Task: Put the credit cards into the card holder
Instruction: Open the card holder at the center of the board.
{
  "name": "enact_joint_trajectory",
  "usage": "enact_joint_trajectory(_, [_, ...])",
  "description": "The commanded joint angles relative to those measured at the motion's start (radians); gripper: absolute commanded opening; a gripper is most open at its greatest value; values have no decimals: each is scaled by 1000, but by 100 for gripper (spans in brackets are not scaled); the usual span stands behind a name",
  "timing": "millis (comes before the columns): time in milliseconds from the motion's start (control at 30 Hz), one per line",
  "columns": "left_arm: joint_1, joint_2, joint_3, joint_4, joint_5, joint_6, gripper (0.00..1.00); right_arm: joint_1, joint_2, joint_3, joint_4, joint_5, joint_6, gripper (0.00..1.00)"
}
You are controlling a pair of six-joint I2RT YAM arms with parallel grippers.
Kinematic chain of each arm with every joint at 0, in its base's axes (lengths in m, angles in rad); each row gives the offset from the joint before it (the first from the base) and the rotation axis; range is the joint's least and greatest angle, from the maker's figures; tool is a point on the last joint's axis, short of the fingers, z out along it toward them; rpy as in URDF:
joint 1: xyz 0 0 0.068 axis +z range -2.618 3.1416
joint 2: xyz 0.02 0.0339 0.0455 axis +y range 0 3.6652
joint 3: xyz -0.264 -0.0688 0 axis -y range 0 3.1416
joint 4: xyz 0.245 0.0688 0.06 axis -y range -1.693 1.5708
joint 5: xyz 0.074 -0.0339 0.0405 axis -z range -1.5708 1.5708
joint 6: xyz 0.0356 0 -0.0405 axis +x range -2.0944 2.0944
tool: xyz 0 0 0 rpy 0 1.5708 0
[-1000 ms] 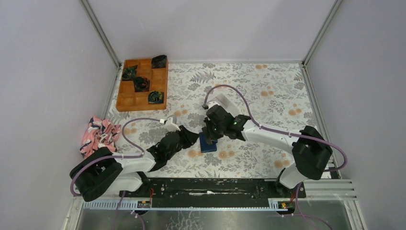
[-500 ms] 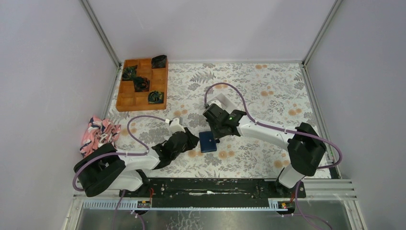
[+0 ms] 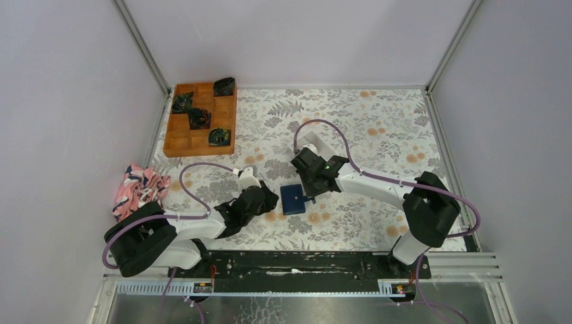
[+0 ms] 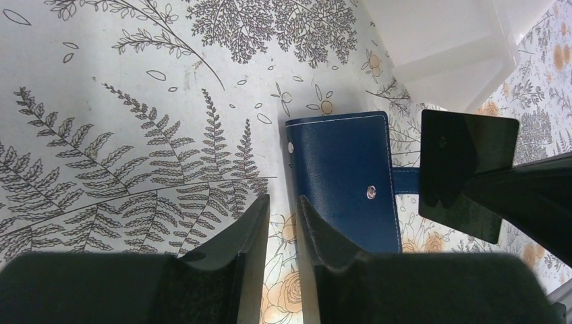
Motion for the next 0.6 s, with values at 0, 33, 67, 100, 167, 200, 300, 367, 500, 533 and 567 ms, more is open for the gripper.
enact_joint_trajectory(0, [-6, 9, 21, -8, -37, 23, 27, -55, -41, -47, 64, -78, 3, 0])
enact_joint_trajectory(33, [-6, 12, 21, -7, -35, 23, 27, -66, -47, -60, 78, -97, 5, 0])
enact_joint_trajectory(67, [-7, 17, 21, -5, -34, 23, 27, -77, -54, -73, 94, -115, 10, 0])
enact_joint_trajectory(100, [-5, 21, 22, -3, -34, 23, 27, -87, -63, -87, 110, -133, 13, 0])
enact_joint_trajectory(167, [-6, 33, 23, 0, -32, 24, 27, -112, -84, -117, 151, -186, 25, 0])
enact_joint_trajectory(200, [-7, 37, 24, 2, -31, 25, 27, -126, -93, -133, 172, -219, 30, 0])
enact_joint_trajectory(300, [-7, 49, 27, 5, -27, 24, 27, -156, -110, -163, 213, -281, 45, 0])
enact_joint_trajectory(367, [-6, 57, 27, 8, -26, 26, 27, -176, -123, -183, 245, -327, 59, 0])
enact_joint_trajectory(500, [-7, 68, 29, 12, -22, 26, 27, -210, -136, -223, 293, -398, 77, 0])
enact_joint_trajectory(533, [-6, 72, 30, 14, -22, 27, 27, -218, -137, -234, 306, -419, 82, 0])
enact_joint_trajectory(567, [-7, 76, 31, 15, -22, 27, 27, -225, -138, -244, 319, -433, 86, 0])
